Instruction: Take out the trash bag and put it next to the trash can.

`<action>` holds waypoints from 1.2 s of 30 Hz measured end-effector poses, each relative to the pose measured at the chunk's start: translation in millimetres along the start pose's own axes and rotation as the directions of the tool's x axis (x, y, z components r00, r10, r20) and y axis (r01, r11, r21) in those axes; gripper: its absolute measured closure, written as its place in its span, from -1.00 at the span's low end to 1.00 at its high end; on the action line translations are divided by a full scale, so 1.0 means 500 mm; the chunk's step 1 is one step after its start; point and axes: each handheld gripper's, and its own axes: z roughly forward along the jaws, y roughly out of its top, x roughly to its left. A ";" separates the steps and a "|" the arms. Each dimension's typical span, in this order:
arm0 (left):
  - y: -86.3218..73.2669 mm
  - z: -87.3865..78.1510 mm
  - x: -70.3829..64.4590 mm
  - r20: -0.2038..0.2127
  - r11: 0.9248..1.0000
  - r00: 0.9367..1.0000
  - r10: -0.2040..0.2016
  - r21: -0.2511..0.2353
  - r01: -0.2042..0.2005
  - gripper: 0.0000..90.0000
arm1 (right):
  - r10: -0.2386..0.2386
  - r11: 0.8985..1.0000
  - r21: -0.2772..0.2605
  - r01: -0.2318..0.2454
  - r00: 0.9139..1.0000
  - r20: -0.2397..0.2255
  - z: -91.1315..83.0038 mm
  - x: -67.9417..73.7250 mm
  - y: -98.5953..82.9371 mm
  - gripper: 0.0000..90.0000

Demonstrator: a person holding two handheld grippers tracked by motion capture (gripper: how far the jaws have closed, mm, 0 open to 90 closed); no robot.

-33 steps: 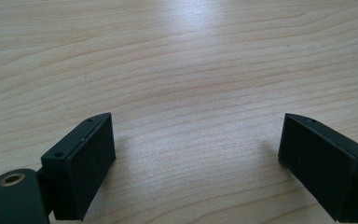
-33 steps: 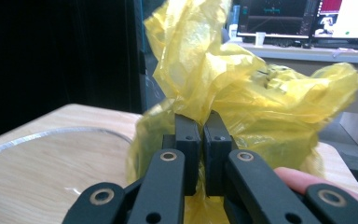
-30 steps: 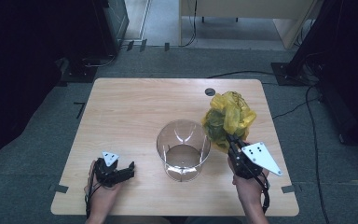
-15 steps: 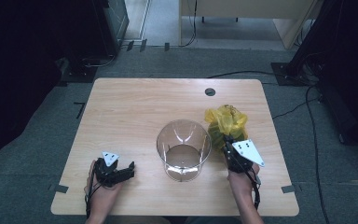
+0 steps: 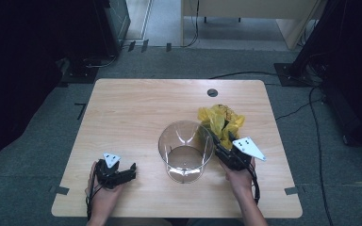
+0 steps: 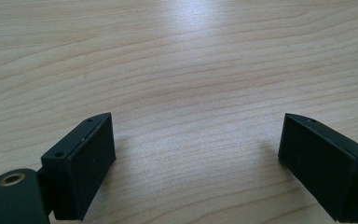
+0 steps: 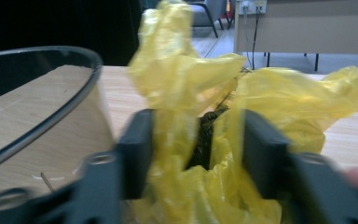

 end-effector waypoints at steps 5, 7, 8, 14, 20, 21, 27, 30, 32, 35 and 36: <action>0.000 0.000 0.000 0.000 1.000 1.000 0.000 0.000 0.000 -0.77 | 0.003 0.999 0.036 -0.003 1.000 -0.008 -0.018 -0.021 0.008 -0.50; 0.000 0.000 0.000 0.001 1.000 1.000 -0.001 0.000 0.001 -0.77 | 0.000 0.998 0.055 0.000 1.000 -0.012 -0.023 -0.027 0.009 -0.57; 0.000 0.000 0.000 0.001 1.000 1.000 0.000 0.000 0.000 -0.77 | 0.001 0.998 0.061 0.000 1.000 -0.014 -0.026 -0.029 0.009 -0.60; 0.000 0.000 0.000 0.000 1.000 1.000 -0.001 0.000 0.001 -0.77 | 0.004 0.998 0.068 -0.003 1.000 -0.017 -0.053 -0.038 0.007 -0.68; 0.000 0.000 0.000 0.000 1.000 1.000 0.000 0.000 0.000 -0.77 | -0.022 0.999 0.037 0.020 0.998 0.062 -0.084 -0.046 -0.004 -0.68; 0.000 0.000 0.000 0.000 1.000 1.000 0.000 0.000 0.000 -0.77 | -0.022 0.999 0.038 0.019 0.998 0.065 -0.088 -0.050 -0.005 -0.68; 0.000 0.000 0.000 0.000 1.000 1.000 0.000 0.000 0.000 -0.77 | -0.018 0.999 0.036 0.017 0.999 0.032 -0.116 -0.062 -0.005 -0.68; 0.000 0.000 0.000 0.000 1.000 1.000 0.000 0.000 0.000 -0.77 | -0.036 0.999 0.040 0.036 0.999 0.020 -0.130 -0.062 -0.006 -0.69; 0.000 0.000 0.000 0.000 1.000 1.000 0.000 0.000 0.000 -0.77 | -0.053 0.998 0.044 0.052 0.998 0.028 -0.137 -0.062 -0.008 -0.68; 0.000 0.000 0.000 0.000 1.000 1.000 0.000 0.000 0.000 -0.77 | -0.059 0.997 0.049 0.057 0.997 0.041 -0.146 -0.068 -0.010 -0.68; 0.000 0.000 0.000 0.000 1.000 1.000 0.000 0.000 0.000 -0.77 | -0.060 0.997 0.051 0.058 0.997 0.046 -0.149 -0.072 -0.011 -0.68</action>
